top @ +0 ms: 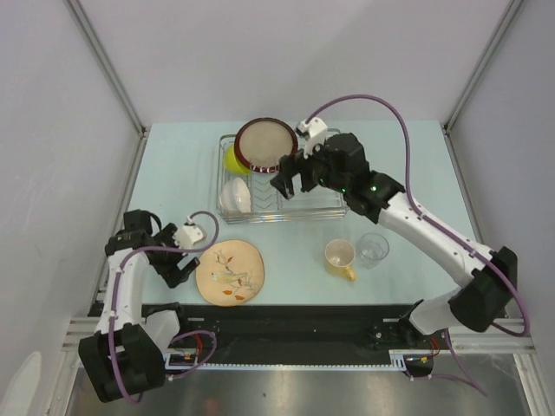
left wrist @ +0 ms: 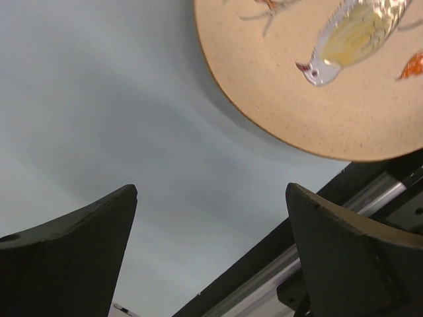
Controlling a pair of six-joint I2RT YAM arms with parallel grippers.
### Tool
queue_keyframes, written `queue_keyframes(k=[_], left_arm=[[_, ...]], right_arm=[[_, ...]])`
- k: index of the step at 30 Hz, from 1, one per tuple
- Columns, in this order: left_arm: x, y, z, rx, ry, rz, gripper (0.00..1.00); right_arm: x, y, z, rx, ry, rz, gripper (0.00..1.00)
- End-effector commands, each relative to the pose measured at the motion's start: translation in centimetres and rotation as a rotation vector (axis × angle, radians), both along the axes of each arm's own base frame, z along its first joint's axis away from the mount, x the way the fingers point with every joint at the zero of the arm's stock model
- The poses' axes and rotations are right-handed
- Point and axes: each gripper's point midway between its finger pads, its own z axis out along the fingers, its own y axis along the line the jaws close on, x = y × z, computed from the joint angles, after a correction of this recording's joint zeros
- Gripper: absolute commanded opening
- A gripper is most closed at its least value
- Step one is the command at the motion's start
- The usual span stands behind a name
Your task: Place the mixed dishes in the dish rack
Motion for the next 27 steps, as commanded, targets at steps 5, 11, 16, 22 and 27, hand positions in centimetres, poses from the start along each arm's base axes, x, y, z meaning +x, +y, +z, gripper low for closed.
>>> queue_keyframes(k=[5, 11, 16, 22, 27], left_arm=[[-1.3, -0.8, -1.0, 0.058, -0.069, -0.349, 1.0], [-0.9, -2.1, -1.7, 0.017, -0.076, -0.349, 1.0], [-1.3, -2.5, -2.2, 0.016, -0.083, -0.349, 1.0], [-1.0, -3.0, -3.0, -0.001, -0.056, -0.323, 1.0], [-0.3, -3.0, -3.7, -0.004, -0.03, -0.317, 1.0]], right_arm=[[-13.8, 3.8, -11.9, 0.221, 0.801, 0.234, 1.0], [-15.6, 6.3, -17.4, 0.271, 0.972, 0.241, 0.98], [-16.2, 8.2, -21.6, 0.25, 1.036, 0.242, 0.91], [-16.3, 9.3, -24.5, 0.231, 1.041, 0.209, 0.84], [-15.7, 9.0, -25.4, 0.197, 0.99, 0.17, 0.82]])
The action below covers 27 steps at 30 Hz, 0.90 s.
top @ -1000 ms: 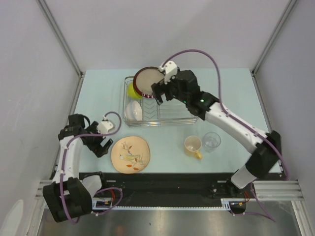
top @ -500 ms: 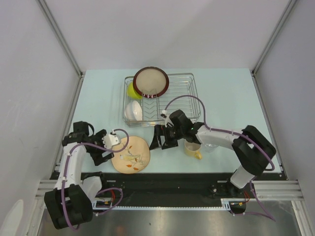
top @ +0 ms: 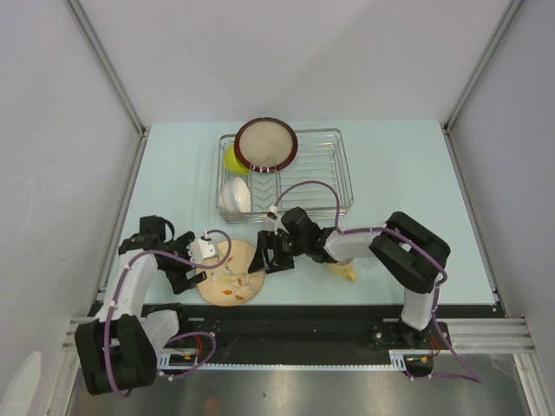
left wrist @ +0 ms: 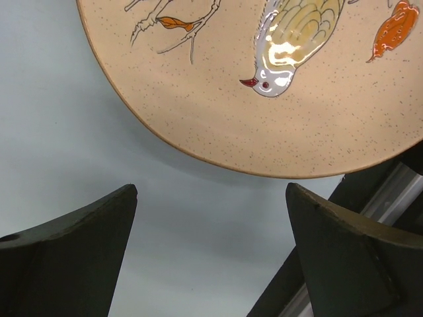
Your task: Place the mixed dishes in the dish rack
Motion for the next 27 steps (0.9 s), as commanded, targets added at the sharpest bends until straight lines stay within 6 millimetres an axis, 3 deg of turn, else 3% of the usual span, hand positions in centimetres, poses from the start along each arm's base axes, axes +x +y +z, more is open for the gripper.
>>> queue_keyframes(k=[1, 5, 16, 22, 24, 26, 27], left_arm=[[1.1, -0.7, -0.3, -0.035, -0.008, 0.006, 1.0], [1.4, -0.9, -0.9, -0.043, 0.007, 0.003, 1.0], [2.9, -1.8, -2.1, -0.067, 0.021, -0.025, 1.0], [3.2, -2.8, -2.0, -0.095, 0.009, -0.048, 1.0], [3.5, -3.1, -2.0, -0.1, 0.0, -0.054, 1.0], [3.8, -3.4, -1.8, -0.106, -0.002, -0.054, 1.0], [3.9, -3.6, -1.6, -0.113, -0.003, -0.047, 1.0]], right_arm=[[1.3, 0.6, 0.3, 0.009, -0.068, -0.04, 0.81], [1.4, 0.6, 0.4, -0.017, -0.109, -0.058, 0.77], [0.3, 1.3, 0.0, -0.04, -0.124, -0.064, 0.45], [-0.3, 2.0, 1.2, 0.004, -0.139, -0.04, 0.25], [-0.3, 2.2, 1.5, 0.014, -0.149, -0.035, 0.09], [-0.5, 2.1, 2.1, 0.014, -0.161, -0.034, 0.0], [-0.5, 2.0, 2.3, 0.014, -0.175, -0.03, 0.0]])
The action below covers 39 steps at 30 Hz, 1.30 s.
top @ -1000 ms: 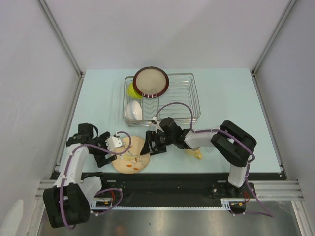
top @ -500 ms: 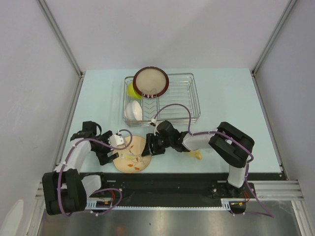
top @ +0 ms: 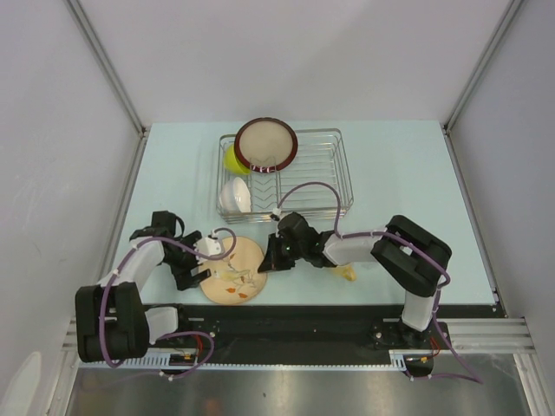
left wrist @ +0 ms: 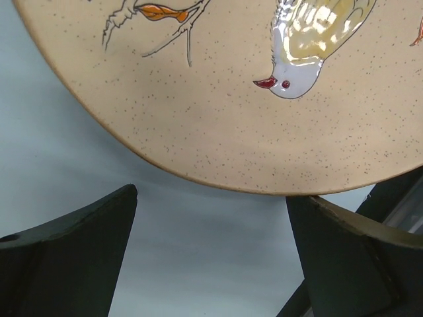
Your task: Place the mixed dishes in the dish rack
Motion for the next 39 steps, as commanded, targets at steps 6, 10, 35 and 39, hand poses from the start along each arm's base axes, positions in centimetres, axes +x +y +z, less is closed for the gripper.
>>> queue_keyframes(k=[6, 10, 35, 39], left_arm=[[3.6, -1.9, 4.2, -0.118, -0.141, 0.032, 1.0], [5.0, -0.9, 9.5, -0.234, -0.172, 0.115, 1.0], [7.2, 2.7, 14.4, -0.379, -0.226, 0.542, 1.0], [7.9, 2.8, 13.6, -0.408, -0.222, 0.583, 1.0]], right_arm=[[-1.6, 1.3, 6.5, 0.102, -0.196, 0.135, 0.0], [-2.1, 0.3, 7.3, 0.078, -0.241, 0.183, 0.0], [12.5, -9.0, 42.6, -0.226, -1.805, -0.11, 0.0], [15.7, -10.8, 44.2, -0.367, -1.935, -0.179, 0.0]])
